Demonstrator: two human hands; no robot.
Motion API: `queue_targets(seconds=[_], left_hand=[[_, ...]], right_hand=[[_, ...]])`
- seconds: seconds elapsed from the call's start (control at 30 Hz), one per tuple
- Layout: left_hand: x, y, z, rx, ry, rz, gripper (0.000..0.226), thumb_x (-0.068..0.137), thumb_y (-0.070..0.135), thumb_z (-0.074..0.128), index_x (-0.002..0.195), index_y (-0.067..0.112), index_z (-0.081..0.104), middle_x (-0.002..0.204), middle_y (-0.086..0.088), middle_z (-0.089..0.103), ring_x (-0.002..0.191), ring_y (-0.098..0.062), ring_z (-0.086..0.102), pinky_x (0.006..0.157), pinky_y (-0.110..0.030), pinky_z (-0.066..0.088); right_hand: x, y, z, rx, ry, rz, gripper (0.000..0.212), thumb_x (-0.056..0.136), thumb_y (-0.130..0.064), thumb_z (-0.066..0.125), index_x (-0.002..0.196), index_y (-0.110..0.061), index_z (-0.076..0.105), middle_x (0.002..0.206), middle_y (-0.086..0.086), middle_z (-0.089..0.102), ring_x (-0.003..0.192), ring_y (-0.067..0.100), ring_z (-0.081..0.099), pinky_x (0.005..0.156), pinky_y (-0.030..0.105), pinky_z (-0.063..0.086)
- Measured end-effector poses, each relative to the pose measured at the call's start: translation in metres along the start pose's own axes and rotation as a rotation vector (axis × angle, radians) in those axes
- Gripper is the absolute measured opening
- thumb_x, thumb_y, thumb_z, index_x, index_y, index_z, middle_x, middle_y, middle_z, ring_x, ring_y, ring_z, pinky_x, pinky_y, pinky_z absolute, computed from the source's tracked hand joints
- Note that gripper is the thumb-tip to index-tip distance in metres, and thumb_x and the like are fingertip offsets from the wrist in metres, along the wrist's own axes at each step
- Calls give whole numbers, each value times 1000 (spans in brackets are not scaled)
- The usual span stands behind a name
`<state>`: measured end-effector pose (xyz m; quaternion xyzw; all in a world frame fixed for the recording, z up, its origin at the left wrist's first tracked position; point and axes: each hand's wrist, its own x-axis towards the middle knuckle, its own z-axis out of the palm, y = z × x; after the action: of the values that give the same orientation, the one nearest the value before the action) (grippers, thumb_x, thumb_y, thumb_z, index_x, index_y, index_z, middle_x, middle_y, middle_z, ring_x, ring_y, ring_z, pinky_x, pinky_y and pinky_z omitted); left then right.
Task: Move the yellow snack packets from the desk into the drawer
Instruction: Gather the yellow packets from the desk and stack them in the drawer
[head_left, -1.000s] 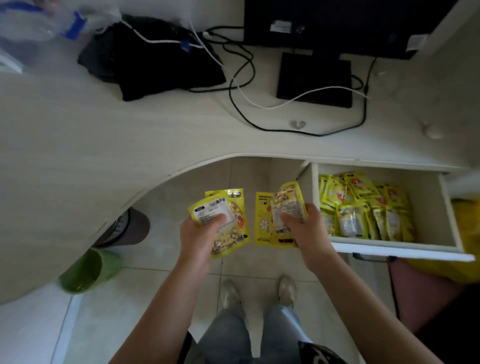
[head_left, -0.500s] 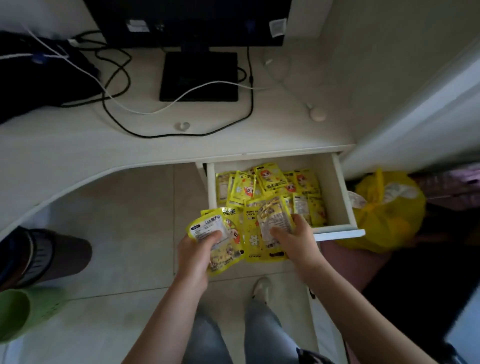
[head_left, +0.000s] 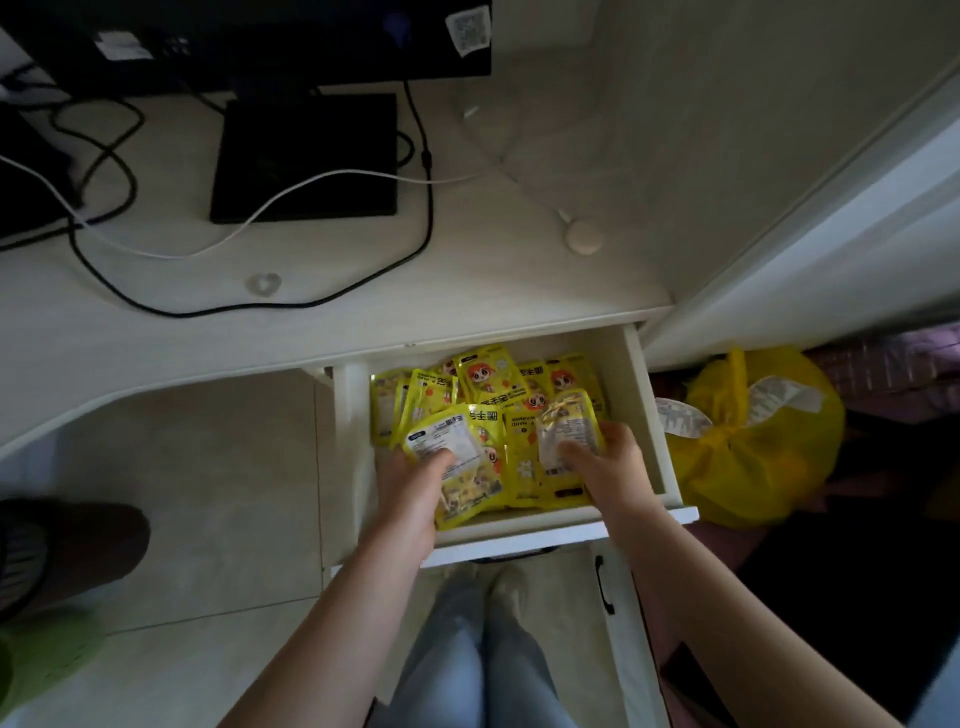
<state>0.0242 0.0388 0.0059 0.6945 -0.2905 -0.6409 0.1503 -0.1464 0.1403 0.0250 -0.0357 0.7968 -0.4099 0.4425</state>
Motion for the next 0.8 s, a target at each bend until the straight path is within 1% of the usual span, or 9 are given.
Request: queue_targets(seconds=[0.07,0.2,0.33,0.47,0.57,0.63,0.7,0.73,0.8], left_hand=[[20,6,18,34,1,-8,32,74,11,72,105,14,64,103,-12,71,93,-31,68,86,-53,56],[61,16,50,55,-3,-22,30,76,9,74,103,12,60,102,-13,68,93,-30,66,85,-49,56],[97,29,70,67,-28,-19,26,75,10,76,91,19,57,94,-2,65,82,-15,59,76,-31,41],[122,42,81,114,-6,14,26,76,16,76,98,15,62,102,-6,68,91,-22,62,84,-36,45],[132,45,84,173,5,32,23,80,17,75,99,12,63,97,-7,68,88,-24,62,77,-32,44],[133,45,82,206,29,57,26,81,13,73,105,10,64,93,-7,67,83,-24,61,76,-32,47],[133,44,77,215,47,94,33,82,6,70,115,8,65,101,-8,68,92,-26,64,88,-37,53],[133,42,73,215,42,115,37,84,3,68,120,8,64,112,-8,67,99,-26,64,93,-40,53],[129,40,64,255,35,153,43,87,5,65,129,13,60,129,-5,62,91,-20,66,83,-36,57]], right_hand=[[26,-5,-1,0,26,33,38,80,-14,70,111,-17,47,92,1,62,82,16,64,62,29,54],[80,-10,3,-45,54,87,39,82,-13,67,116,-15,49,100,9,64,90,27,65,75,44,58],[125,-15,12,-118,88,88,44,81,-11,66,122,-11,52,101,11,62,91,30,63,67,37,54],[156,-17,19,-94,53,73,50,81,-10,67,129,-11,51,95,4,62,83,22,61,64,30,50],[171,-16,19,-77,67,85,47,84,-7,64,129,-13,51,90,-1,61,82,23,63,65,34,54],[176,-13,19,-103,63,99,49,84,-4,63,130,-13,52,99,6,66,85,29,67,70,40,58],[177,-11,18,-177,44,91,50,82,-5,66,130,-14,53,105,7,68,84,27,69,76,42,58],[176,-10,17,-220,41,73,49,82,-6,66,129,-15,56,102,4,68,78,22,67,73,39,58],[171,-10,13,-296,56,34,43,84,-11,63,126,-19,60,91,0,64,67,12,57,61,28,50]])
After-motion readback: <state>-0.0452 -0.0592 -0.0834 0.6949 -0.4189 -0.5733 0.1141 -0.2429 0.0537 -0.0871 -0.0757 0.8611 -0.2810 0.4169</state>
